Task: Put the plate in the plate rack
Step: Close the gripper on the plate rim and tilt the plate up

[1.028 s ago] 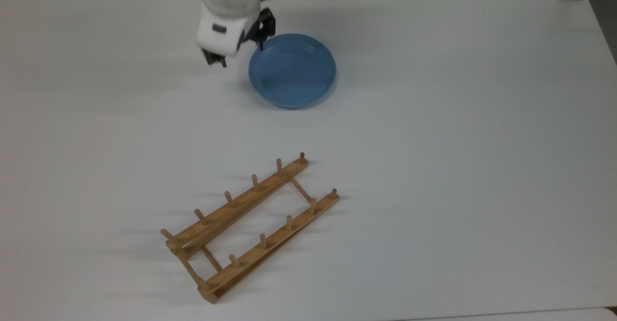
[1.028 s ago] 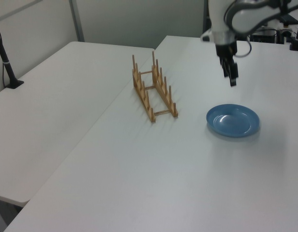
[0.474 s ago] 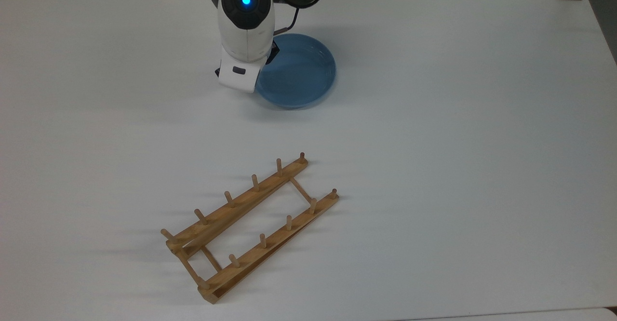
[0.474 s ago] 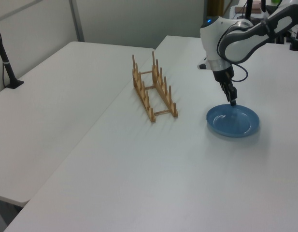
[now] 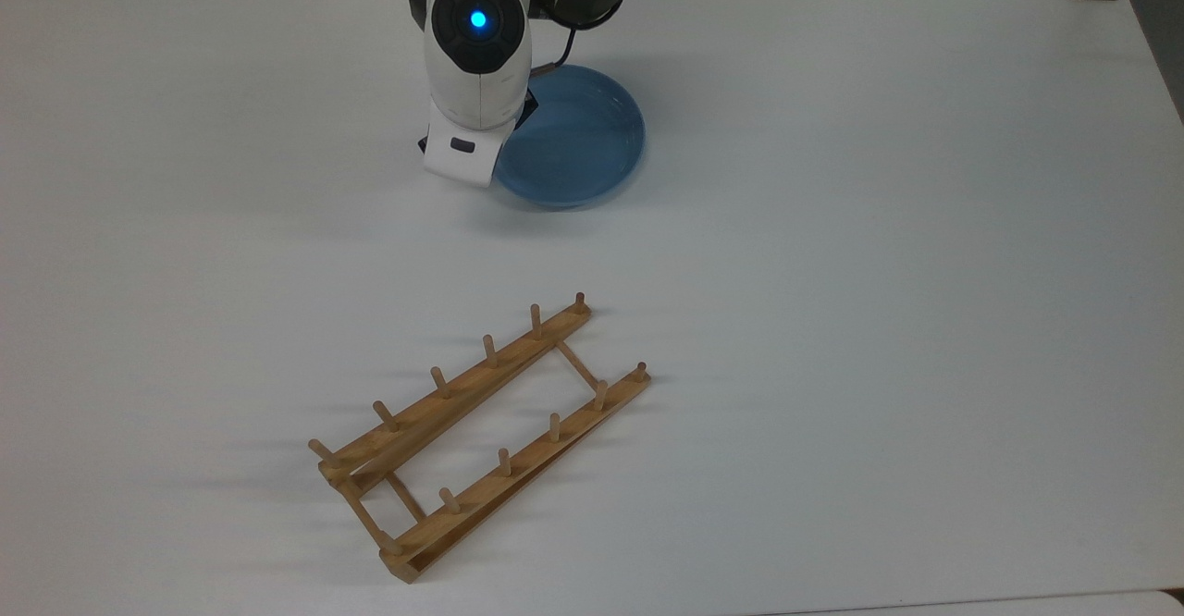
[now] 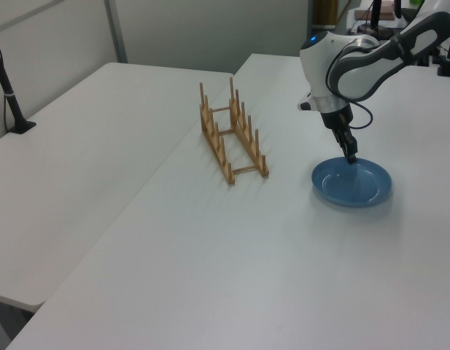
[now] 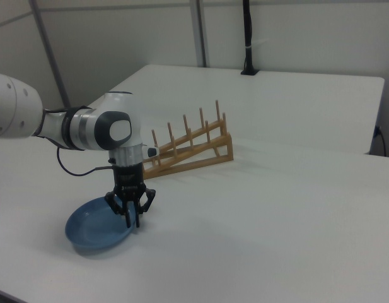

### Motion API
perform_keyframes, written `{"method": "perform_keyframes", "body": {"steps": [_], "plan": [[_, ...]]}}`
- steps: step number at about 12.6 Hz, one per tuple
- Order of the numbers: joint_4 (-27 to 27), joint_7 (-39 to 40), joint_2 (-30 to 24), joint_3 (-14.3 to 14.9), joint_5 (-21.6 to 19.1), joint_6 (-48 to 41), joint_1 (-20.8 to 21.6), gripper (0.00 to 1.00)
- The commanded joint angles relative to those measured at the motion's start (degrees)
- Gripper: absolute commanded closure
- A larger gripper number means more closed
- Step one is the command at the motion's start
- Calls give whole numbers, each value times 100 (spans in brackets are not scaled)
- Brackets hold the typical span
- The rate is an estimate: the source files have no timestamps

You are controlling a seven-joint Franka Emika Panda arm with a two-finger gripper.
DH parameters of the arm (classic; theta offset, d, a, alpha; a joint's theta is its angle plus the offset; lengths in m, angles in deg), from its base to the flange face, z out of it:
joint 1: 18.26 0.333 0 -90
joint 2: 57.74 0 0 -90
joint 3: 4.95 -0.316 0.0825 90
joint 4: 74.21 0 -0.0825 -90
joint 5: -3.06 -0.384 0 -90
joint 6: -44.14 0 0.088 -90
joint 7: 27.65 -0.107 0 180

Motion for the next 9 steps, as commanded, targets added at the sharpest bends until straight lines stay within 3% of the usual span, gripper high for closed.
{"method": "perform_keyframes", "body": {"steps": [1,6,9], "plan": [[-34,-319,12,28,124,212,70,100],[-797,-741,-172,11,81,-183,78,100],[-2007,-960,-209,11,-103,-850,78,100]]}}
